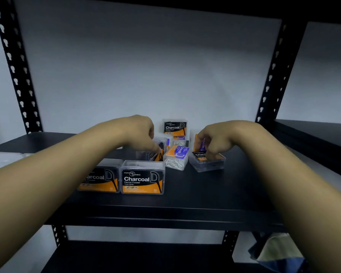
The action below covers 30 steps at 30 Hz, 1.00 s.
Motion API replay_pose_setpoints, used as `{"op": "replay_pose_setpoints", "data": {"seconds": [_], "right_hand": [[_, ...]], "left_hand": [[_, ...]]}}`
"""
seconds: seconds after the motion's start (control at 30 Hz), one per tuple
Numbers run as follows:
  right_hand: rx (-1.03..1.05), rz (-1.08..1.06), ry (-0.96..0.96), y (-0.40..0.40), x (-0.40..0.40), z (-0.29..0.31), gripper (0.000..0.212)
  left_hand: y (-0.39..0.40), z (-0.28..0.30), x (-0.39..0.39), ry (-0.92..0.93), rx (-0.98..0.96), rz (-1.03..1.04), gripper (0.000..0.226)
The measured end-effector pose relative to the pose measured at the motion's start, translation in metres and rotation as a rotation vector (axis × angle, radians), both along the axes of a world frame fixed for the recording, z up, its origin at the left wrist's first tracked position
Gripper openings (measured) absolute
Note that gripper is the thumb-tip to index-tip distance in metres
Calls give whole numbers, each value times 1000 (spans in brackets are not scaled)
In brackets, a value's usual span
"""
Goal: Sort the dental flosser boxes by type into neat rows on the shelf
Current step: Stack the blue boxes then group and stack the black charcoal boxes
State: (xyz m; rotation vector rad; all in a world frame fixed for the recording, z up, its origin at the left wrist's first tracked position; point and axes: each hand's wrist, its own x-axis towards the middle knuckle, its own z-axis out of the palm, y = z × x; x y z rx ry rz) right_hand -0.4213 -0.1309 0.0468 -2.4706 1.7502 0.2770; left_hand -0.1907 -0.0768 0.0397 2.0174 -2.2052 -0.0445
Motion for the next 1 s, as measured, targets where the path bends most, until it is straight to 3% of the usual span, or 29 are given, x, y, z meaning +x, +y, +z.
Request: {"op": "replay_pose_setpoints", "data": {"seconds": [0.27, 0.63, 1.0], "right_hand": [[7, 76, -7, -5, -6, -11, 55], [-176, 191, -132, 8, -16, -17, 58], [-223, 413, -419, 13, -26, -25, 65]], "left_hand": [[1, -2, -12, -5, -29, 66, 44], [-4, -4, -10, 27, 26, 56, 55], [-14, -10, -17, -68, 52, 67, 45]]}}
